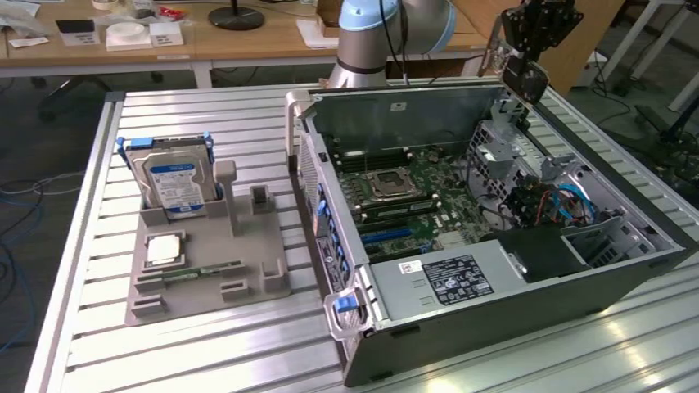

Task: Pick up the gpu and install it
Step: 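Pick up the gpu and move the gpu toward the slot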

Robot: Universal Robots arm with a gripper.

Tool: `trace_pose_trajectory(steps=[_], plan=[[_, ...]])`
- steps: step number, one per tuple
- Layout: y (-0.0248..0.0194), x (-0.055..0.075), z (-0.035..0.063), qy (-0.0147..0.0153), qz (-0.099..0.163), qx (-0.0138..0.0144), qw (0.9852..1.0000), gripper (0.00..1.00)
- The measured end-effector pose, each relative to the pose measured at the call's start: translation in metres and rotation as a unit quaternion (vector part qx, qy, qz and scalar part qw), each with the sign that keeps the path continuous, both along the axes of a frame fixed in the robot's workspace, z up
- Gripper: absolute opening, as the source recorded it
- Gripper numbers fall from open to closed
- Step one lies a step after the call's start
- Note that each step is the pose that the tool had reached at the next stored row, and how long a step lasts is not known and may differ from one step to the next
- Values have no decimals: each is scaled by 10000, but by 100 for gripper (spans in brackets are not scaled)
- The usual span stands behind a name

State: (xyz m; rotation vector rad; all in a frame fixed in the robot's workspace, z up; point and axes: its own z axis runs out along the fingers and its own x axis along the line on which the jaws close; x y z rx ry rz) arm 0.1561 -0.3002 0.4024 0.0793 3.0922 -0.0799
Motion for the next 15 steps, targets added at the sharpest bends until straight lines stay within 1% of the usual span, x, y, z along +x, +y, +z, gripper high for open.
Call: trace_pose_trajectory(steps=[15], plan=[[0,0,0,0,0,0,10000,27]])
